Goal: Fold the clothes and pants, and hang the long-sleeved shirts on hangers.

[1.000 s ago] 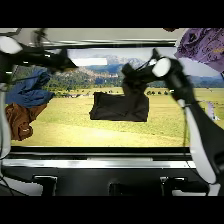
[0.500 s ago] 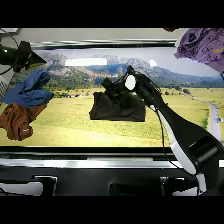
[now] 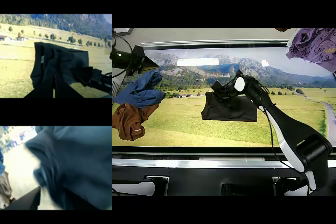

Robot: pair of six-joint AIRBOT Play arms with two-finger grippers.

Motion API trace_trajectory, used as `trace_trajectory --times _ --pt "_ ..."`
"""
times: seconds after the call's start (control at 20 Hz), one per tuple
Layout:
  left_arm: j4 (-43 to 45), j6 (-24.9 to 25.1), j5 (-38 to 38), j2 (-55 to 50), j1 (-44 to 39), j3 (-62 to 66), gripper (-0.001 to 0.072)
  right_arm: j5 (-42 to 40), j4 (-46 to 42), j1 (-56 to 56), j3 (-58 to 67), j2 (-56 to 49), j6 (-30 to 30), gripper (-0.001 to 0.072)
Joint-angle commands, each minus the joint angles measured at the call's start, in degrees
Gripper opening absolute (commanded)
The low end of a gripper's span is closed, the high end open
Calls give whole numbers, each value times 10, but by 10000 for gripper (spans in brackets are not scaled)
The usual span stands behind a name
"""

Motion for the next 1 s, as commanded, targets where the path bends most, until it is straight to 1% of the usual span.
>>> trace_trajectory --times 0.0,0.05,0.1,0.15,0.25,0.35,0.45,0.55,0.65,0.8,0.85,0.95 --pt "0 0 0 0 1 -1 16 -7 82 0 0 4 -88 375" --pt "0 0 3 0 1 -1 16 -8 114 -1 0 10 -127 459" --pt "0 0 6 -1 1 -1 16 -9 136 -3 0 21 -157 609" --pt "0 0 9 -1 1 -1 16 -10 142 -7 0 34 -173 631" --pt "0 0 10 -1 1 -1 16 2 142 -35 0 69 -196 631" --pt "0 0 10 -1 1 -1 16 39 137 -98 0 106 -226 631" --pt "0 0 10 -1 1 -1 16 97 119 -183 0 128 -261 632" --pt "0 0 10 -1 1 -1 16 167 103 -274 -3 127 -312 633" --pt "0 0 10 -1 1 -1 16 203 103 -353 -30 120 -362 634" --pt "0 19 10 -1 1 -1 16 201 138 -424 -108 99 -435 633" --pt "0 31 10 -1 1 -1 16 201 155 -435 -138 86 -464 633" --pt "0 30 10 -1 1 -1 16 197 189 -438 -186 53 -513 632"
